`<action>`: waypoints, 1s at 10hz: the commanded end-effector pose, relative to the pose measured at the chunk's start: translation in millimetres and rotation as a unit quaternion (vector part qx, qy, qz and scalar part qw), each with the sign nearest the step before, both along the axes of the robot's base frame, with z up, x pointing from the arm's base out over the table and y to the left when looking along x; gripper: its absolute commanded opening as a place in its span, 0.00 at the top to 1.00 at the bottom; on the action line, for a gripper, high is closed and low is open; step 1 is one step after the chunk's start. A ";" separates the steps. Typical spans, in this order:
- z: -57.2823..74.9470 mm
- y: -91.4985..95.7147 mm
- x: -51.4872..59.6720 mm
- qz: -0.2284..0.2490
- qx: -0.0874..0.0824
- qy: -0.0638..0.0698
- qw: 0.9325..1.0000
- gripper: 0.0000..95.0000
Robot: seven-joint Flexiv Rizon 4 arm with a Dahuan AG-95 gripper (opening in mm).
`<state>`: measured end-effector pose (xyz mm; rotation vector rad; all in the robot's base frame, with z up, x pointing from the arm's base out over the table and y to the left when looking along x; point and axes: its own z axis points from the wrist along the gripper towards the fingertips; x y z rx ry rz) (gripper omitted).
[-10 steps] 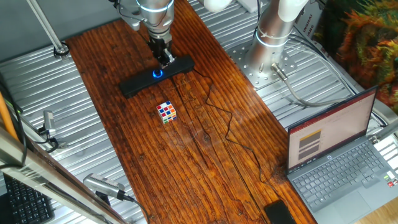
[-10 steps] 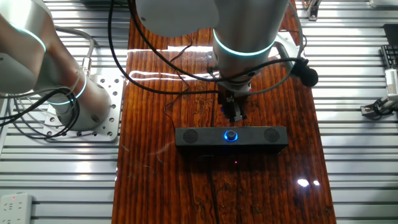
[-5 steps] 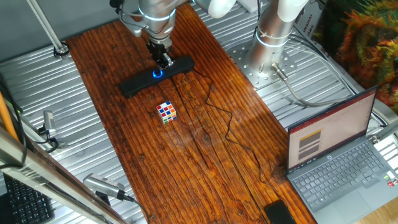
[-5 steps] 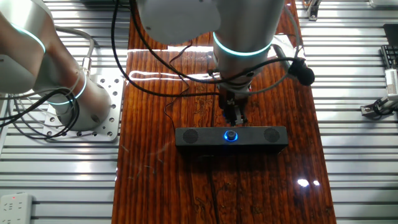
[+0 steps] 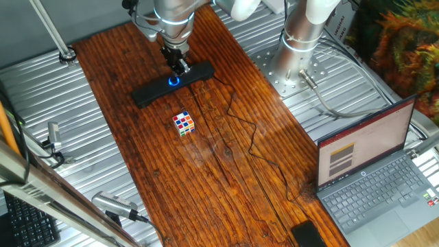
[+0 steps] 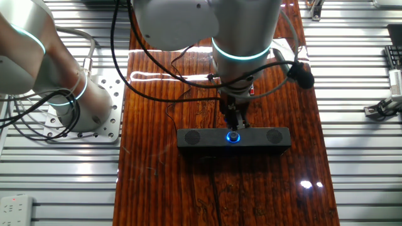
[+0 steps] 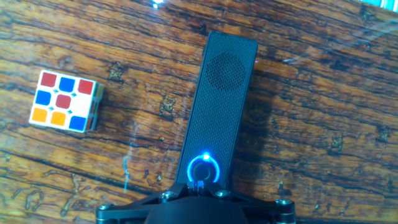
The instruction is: Turn the knob to increase the volume of the speaker
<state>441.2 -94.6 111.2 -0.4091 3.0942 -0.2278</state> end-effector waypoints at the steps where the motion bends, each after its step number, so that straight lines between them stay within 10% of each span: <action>1: -1.5 -1.4 0.7 0.001 0.001 0.001 1.000 1.00; 8: -9.9 -5.2 1.8 0.006 0.008 -0.001 1.000 1.00; 10: -10.3 -5.7 1.5 0.013 0.008 -0.003 1.000 0.80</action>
